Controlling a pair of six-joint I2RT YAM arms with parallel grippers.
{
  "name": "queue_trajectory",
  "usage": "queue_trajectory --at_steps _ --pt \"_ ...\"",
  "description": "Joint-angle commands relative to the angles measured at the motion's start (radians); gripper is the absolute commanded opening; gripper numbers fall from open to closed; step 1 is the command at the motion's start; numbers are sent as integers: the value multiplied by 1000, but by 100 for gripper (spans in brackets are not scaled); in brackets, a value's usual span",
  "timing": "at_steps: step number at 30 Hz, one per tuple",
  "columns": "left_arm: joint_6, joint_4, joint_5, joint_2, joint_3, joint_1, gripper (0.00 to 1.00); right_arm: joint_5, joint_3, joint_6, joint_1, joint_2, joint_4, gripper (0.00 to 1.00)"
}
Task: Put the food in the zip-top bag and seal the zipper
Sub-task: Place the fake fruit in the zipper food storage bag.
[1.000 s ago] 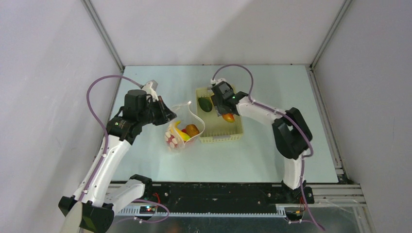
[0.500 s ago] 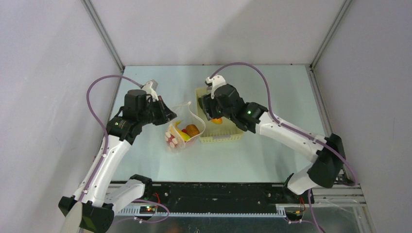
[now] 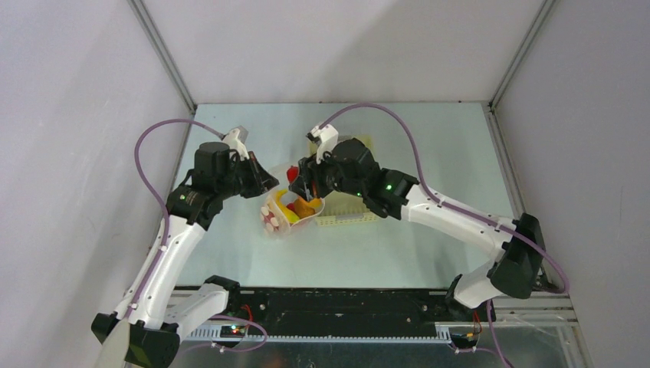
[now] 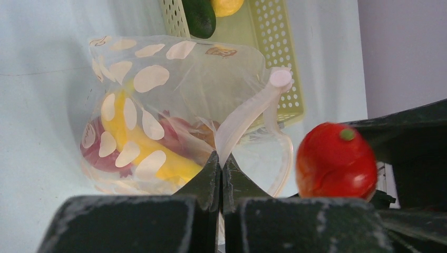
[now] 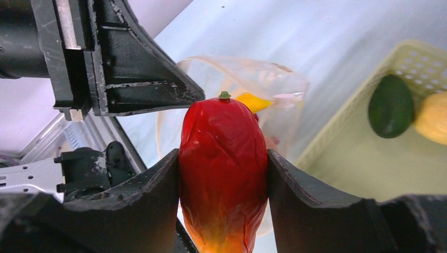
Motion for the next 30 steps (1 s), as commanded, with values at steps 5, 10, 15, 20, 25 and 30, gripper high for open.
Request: queue_trajectory --at_steps 5,10,15,20,25,30 --pt "10 40 34 -21 13 9 0 4 0 90 29 81 150 39" --pt "11 38 30 -21 13 10 0 92 -1 148 41 120 174 42" --pt "12 40 30 -28 13 10 0 165 -1 203 48 152 173 45" --pt "11 39 31 -30 13 10 0 184 7 228 57 179 163 49" --pt "10 40 34 -28 13 10 0 202 31 217 72 196 135 66" --pt "10 40 35 -24 13 9 0 215 44 201 82 198 121 96"
